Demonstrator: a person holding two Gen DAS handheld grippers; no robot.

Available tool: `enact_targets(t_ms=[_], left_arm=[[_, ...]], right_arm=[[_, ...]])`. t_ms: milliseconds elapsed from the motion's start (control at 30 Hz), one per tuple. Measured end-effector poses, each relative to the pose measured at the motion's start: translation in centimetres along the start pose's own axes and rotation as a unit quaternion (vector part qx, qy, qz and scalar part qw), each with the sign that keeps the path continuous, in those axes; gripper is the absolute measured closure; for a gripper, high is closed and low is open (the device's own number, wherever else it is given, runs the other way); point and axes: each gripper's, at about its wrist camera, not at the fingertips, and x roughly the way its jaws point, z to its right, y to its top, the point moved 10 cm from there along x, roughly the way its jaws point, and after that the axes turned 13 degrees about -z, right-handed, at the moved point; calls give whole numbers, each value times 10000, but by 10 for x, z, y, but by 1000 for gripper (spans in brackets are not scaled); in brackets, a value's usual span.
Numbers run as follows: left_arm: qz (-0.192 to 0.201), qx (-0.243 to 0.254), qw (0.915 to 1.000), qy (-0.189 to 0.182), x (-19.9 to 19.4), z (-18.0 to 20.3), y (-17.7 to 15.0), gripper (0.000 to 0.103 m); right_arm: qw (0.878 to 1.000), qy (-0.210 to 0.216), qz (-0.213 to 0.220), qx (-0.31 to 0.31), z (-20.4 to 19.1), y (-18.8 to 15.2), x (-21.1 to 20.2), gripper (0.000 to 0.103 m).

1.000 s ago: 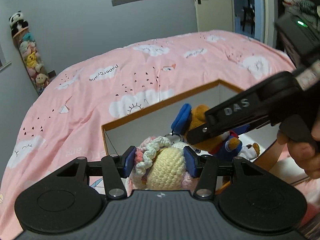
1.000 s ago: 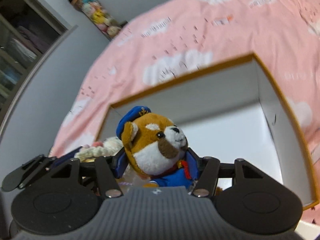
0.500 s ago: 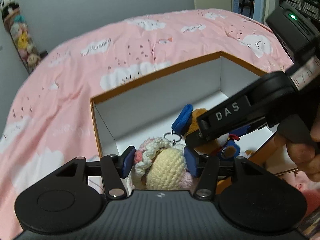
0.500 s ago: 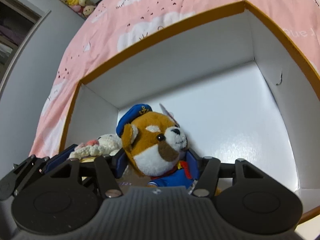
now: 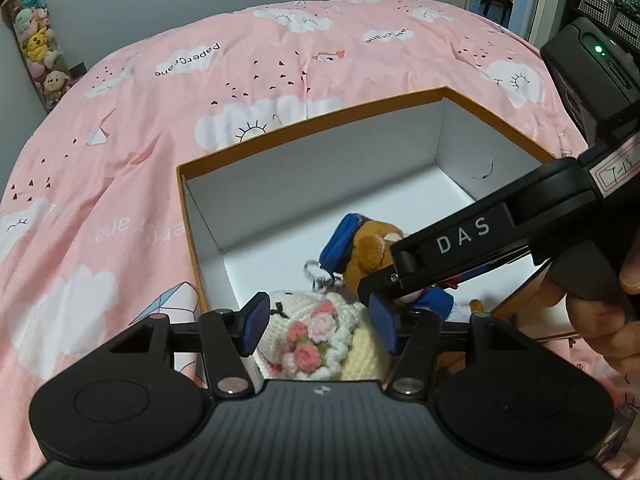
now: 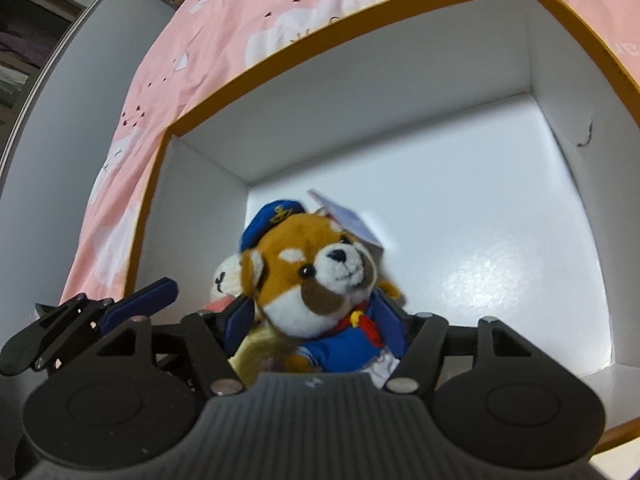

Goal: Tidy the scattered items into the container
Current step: 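Lower both plushes into the orange box and open both tools, then raise both open tools up out of the orange box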

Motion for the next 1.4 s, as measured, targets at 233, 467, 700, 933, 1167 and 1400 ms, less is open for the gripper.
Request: enact_targets(t_ms=[233,467,700,933,1167,1400], left_arm=[[254,-100,9996,-110,-17,-3,0,39],[661,-130,9977,89,-45,-5,-1,40],[1004,-268,9945,93,-68,-1,-2,49],[1406,-323,9894,157,-101,4,-2,49],[1366,-692,9877,300,-110,-10,-8,49],[523,-1319,9897,190,-64,-42,-17,54]], right_arm=[[9999,73,-62,-87,-8,-3,-3,27],[9997,-18,129,-188,-7,-3,-17,27],[9916,-493,728,-944,-23,-10,-44,28],[9666,-727,1654,-1820,-48,-26,-88,21],[9414,-1064,2365,-2155,-45,-38,-134,20],[9427,-1721,2369,-1597,21,-26,-152,26]])
